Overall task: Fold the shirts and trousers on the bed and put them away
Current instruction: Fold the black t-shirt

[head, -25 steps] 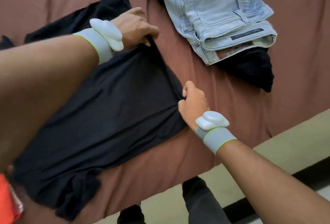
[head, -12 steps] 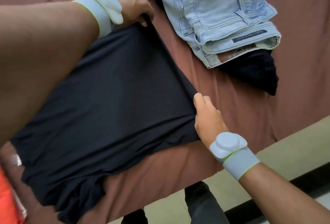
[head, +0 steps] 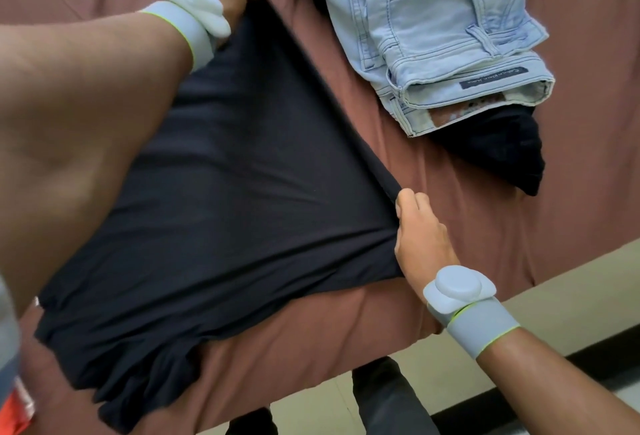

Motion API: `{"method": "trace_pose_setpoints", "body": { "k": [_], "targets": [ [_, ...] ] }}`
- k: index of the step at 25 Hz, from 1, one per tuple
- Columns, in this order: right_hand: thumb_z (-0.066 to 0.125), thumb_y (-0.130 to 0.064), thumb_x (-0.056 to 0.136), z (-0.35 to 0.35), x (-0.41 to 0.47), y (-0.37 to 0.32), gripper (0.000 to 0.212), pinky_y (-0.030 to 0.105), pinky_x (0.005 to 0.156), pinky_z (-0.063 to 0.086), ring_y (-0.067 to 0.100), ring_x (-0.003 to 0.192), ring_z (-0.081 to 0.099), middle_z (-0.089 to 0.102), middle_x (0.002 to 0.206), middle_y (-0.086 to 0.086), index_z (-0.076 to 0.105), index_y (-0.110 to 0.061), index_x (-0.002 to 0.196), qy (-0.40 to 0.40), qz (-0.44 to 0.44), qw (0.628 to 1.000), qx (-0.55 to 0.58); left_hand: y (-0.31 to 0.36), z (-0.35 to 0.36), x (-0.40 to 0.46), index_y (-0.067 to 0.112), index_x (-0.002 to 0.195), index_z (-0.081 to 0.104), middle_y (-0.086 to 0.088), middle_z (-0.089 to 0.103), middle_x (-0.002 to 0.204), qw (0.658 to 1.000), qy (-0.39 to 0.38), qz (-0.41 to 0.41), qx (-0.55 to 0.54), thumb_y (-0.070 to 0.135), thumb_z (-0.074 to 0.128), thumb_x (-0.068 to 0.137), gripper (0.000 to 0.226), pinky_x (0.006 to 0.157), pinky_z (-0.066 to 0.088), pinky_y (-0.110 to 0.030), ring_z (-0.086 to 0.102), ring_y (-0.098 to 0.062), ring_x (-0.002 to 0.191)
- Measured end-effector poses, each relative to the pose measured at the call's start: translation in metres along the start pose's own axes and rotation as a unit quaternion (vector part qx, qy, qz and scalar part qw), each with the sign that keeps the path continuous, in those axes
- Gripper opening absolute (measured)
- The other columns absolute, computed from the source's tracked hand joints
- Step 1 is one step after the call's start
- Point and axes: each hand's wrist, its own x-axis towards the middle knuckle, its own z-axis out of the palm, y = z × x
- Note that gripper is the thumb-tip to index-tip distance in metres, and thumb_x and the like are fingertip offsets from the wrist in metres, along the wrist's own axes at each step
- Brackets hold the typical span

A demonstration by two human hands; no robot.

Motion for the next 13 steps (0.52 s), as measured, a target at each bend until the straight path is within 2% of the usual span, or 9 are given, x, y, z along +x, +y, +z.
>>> {"method": "trace_pose_setpoints", "body": {
  "k": [1,3,4,5,6,7,9,10,13],
  "targets": [
    [0.035,0.013,0.088,0.001,0.001,0.000,0.032,0.040,0.056,0.036,0.039,0.063,0.049,0.039,0.099,0.005,0.031,-0.018,0.093,0.001,0.005,1.000,0.000,0.006,-0.002,-0.003,0.024,0.079,0.047,-0.014,0.044,0.085,1.000,0.014,-0.004,-0.027,0.028,0.038,0.088,0.013,0.076,0.042,-0.053,0.038,-0.025,0.077],
    [0.041,0.011,0.087,0.005,0.003,0.000,0.029,0.044,0.060,0.042,0.040,0.069,0.052,0.041,0.104,0.008,0.035,-0.016,0.096,0.009,0.014,1.000,-0.010,0.021,-0.003,-0.013,0.029,0.079,0.042,-0.016,0.046,0.097,0.998,0.022,-0.014,-0.064,0.040,0.032,0.095,0.022,0.087,0.041,-0.052,0.041,-0.026,0.086],
    [0.048,0.007,0.085,0.005,0.003,-0.001,0.028,0.045,0.064,0.044,0.039,0.079,0.054,0.042,0.109,0.009,0.039,-0.015,0.100,0.039,0.000,0.998,-0.040,0.027,0.004,-0.021,0.034,0.094,0.050,-0.017,0.050,0.111,0.998,0.016,-0.023,-0.063,0.044,0.030,0.098,0.022,0.098,0.037,-0.051,0.047,-0.028,0.099],
    [0.057,-0.002,0.082,0.006,0.000,-0.003,0.028,0.046,0.071,0.044,0.037,0.093,0.054,0.043,0.115,0.009,0.044,-0.014,0.104,0.083,-0.037,0.993,-0.081,0.032,0.012,-0.035,0.033,0.121,0.051,-0.015,0.048,0.133,0.997,0.019,-0.027,-0.063,0.046,0.031,0.098,0.033,0.108,0.031,-0.049,0.045,-0.029,0.120],
    [0.064,-0.016,0.079,0.009,-0.006,-0.007,0.033,0.047,0.080,0.041,0.035,0.107,0.050,0.044,0.122,0.009,0.048,-0.014,0.109,0.122,-0.102,0.982,-0.104,0.032,0.019,-0.059,0.027,0.142,0.042,-0.008,0.040,0.150,0.996,0.030,-0.029,-0.081,0.046,0.033,0.098,0.049,0.115,0.025,-0.047,0.035,-0.029,0.137],
    [0.068,-0.029,0.075,0.013,-0.014,-0.015,0.043,0.048,0.087,0.036,0.034,0.117,0.045,0.044,0.128,0.010,0.051,-0.014,0.112,0.132,-0.190,0.967,-0.105,0.032,0.027,-0.093,0.022,0.150,0.034,-0.004,0.033,0.156,0.991,0.049,-0.034,-0.121,0.046,0.036,0.098,0.057,0.117,0.023,-0.045,0.027,-0.027,0.144],
    [0.076,-0.040,0.067,0.032,-0.040,-0.036,0.063,0.048,0.090,0.033,0.032,0.121,0.042,0.046,0.132,0.013,0.050,-0.013,0.117,0.084,-0.357,0.924,-0.108,0.023,0.037,-0.186,0.017,0.149,0.037,-0.005,0.036,0.155,0.979,0.067,-0.047,-0.185,0.045,0.046,0.097,0.060,0.115,0.027,-0.045,0.029,-0.028,0.144],
    [0.080,-0.039,0.064,0.045,-0.051,-0.045,0.068,0.048,0.087,0.036,0.032,0.118,0.043,0.048,0.131,0.014,0.048,-0.013,0.118,0.052,-0.395,0.908,-0.130,0.020,0.042,-0.235,0.015,0.146,0.041,-0.007,0.040,0.152,0.977,0.064,-0.048,-0.198,0.046,0.050,0.096,0.059,0.114,0.029,-0.047,0.032,-0.029,0.141],
    [0.080,-0.025,0.060,0.082,-0.071,-0.065,0.061,0.043,0.075,0.044,0.031,0.101,0.053,0.055,0.120,0.013,0.050,-0.013,0.112,0.020,-0.405,0.891,-0.202,0.010,0.044,-0.374,0.017,0.143,0.044,-0.008,0.044,0.146,0.981,-0.002,-0.053,-0.186,0.057,0.059,0.086,0.072,0.111,0.031,-0.048,0.036,-0.029,0.137]
  ]
}}
